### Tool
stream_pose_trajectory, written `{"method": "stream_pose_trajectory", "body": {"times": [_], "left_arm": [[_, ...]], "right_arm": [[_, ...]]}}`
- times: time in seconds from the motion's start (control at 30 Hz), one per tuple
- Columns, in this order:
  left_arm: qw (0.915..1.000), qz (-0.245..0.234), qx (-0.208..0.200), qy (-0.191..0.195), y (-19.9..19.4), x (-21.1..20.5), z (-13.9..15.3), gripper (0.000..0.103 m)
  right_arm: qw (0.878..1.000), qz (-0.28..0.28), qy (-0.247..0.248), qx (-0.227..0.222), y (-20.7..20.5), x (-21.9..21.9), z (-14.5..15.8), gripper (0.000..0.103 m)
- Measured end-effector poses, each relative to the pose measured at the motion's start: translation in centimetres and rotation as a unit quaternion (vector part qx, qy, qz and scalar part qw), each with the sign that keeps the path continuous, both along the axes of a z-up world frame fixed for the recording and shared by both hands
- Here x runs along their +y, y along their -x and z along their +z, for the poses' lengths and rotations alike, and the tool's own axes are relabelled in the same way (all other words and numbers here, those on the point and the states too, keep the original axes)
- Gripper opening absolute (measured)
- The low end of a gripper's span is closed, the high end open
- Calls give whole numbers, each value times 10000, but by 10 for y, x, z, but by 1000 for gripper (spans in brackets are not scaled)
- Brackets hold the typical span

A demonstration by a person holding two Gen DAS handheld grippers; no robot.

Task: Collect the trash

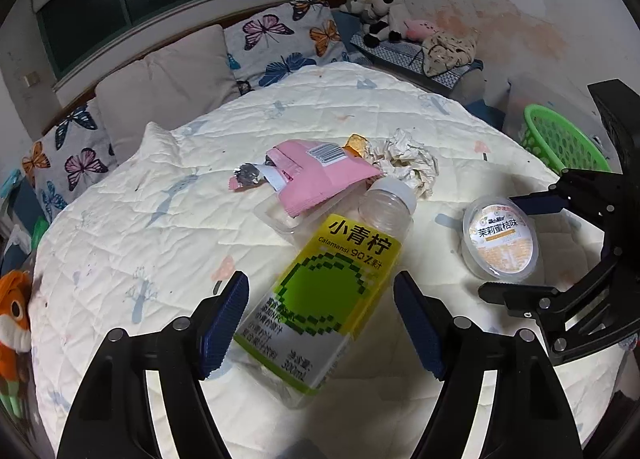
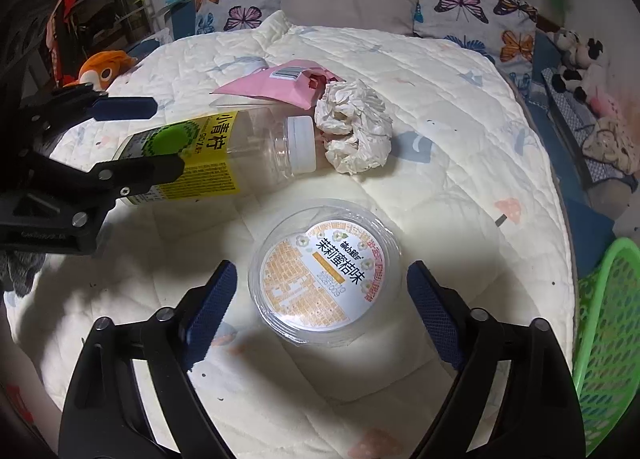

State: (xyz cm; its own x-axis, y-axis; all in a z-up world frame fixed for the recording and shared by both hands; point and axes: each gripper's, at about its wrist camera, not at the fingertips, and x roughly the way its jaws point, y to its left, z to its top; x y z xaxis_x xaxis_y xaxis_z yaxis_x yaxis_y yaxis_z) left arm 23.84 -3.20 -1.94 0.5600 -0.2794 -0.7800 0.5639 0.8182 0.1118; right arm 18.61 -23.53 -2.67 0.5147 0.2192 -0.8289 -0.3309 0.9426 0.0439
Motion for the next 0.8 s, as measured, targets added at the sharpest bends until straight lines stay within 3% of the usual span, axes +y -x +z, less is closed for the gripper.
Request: {"method": "stream_pose_trajectory", "body": {"times": [0.2,0.47,0.8], "left_arm": [[9998,-145,109,-37,-9,-4,-6,72],[9994,-264,194,-81,-14,-12,-16,72],[9994,-318,62,-143,-12,-23,-17,64]], "right_arm": [[9999,-45,-93,31,-1,-3,1,71],[9994,-147,-310,75,4,-14,6,69],[9982,-292,-521,96,18,-35,16,69]]}}
